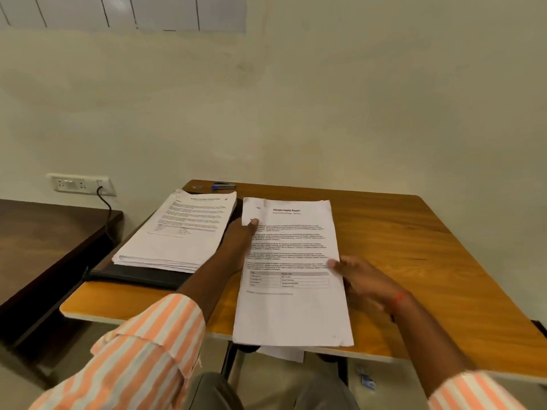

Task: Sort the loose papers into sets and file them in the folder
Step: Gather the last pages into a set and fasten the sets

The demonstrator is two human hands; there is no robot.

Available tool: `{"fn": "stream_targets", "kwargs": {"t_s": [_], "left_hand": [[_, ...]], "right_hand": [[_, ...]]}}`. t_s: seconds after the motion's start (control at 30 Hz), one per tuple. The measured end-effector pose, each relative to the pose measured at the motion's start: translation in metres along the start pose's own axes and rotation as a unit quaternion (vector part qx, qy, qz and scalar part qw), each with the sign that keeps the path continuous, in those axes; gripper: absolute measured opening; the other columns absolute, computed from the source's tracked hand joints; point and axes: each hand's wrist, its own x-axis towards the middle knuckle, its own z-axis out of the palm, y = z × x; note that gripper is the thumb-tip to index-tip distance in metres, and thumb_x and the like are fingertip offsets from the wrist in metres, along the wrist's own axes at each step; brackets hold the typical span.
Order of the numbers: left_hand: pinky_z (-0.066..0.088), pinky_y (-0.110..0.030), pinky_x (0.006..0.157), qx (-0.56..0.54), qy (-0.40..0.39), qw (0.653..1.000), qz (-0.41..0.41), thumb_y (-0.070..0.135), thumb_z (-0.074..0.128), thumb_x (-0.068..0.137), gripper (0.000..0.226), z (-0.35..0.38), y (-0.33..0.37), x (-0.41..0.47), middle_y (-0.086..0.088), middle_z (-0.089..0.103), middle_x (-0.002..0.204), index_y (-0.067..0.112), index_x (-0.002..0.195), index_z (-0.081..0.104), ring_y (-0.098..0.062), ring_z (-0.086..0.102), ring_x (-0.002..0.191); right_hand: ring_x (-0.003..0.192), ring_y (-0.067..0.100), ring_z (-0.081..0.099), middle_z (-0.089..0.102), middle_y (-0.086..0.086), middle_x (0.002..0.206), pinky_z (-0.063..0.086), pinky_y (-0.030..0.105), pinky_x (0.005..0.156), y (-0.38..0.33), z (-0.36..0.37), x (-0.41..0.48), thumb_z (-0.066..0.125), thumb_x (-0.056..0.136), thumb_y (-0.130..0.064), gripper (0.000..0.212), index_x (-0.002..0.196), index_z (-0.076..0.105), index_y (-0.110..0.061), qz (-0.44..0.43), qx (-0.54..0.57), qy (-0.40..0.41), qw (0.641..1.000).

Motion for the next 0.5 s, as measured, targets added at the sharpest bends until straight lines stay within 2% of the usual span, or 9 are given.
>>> {"fn": "stream_targets", "kwargs": {"t_s": [0.13, 0.23, 0.3, 0.43, 0.5], "left_hand": [[0.058, -0.029, 0.057, -0.040, -0.062, 0.997, 0.013, 0.030, 0.055, 0.104, 0.031, 0.006, -0.022, -0.010, -0.004, 0.075, 0.105, 0.018, 0.132, 0.058, -0.019, 0.076, 0.082], [0.060, -0.032, 0.060, -0.070, -0.073, 0.995, 0.012, 0.033, 0.056, 0.103, 0.029, 0.006, -0.032, -0.015, -0.001, 0.077, 0.103, 0.023, 0.130, 0.058, -0.018, 0.077, 0.085], [0.060, -0.033, 0.061, -0.082, -0.064, 0.995, 0.008, 0.034, 0.055, 0.103, 0.027, 0.004, -0.035, -0.020, 0.000, 0.077, 0.104, 0.024, 0.129, 0.058, -0.019, 0.077, 0.085], [0.061, -0.033, 0.063, -0.077, -0.040, 0.996, 0.004, 0.032, 0.054, 0.104, 0.028, -0.002, -0.043, -0.022, -0.001, 0.075, 0.109, 0.025, 0.131, 0.057, -0.020, 0.075, 0.091], [0.060, -0.035, 0.065, -0.048, -0.034, 0.998, -0.005, 0.034, 0.054, 0.104, 0.029, -0.005, -0.039, -0.021, -0.002, 0.075, 0.107, 0.022, 0.129, 0.058, -0.022, 0.075, 0.091]], "right_hand": [[0.100, 0.029, 0.072, 0.074, 0.011, 0.112, 0.057, 0.047, 0.091, -0.029, -0.010, 0.046, 0.050, 0.105, -0.027, 0.028, 0.119, 0.065, -0.007, -0.083, 0.022, 0.134, 0.987], [0.090, 0.029, 0.071, 0.075, 0.011, 0.098, 0.054, 0.039, 0.080, -0.038, -0.012, 0.071, 0.056, 0.102, -0.021, 0.019, 0.098, 0.067, -0.006, -0.104, 0.018, 0.215, 0.971], [0.082, 0.026, 0.068, 0.073, 0.007, 0.087, 0.051, 0.037, 0.075, -0.037, -0.010, 0.079, 0.058, 0.100, -0.018, 0.018, 0.086, 0.067, -0.010, -0.109, 0.038, 0.240, 0.964], [0.092, 0.027, 0.072, 0.076, 0.010, 0.095, 0.057, 0.042, 0.086, -0.023, -0.002, 0.088, 0.063, 0.097, -0.014, 0.012, 0.095, 0.073, -0.009, -0.104, 0.090, 0.270, 0.953], [0.093, 0.027, 0.073, 0.076, 0.011, 0.095, 0.057, 0.043, 0.089, -0.020, 0.001, 0.092, 0.064, 0.096, -0.010, 0.011, 0.092, 0.074, -0.007, -0.110, 0.110, 0.289, 0.945]]}}
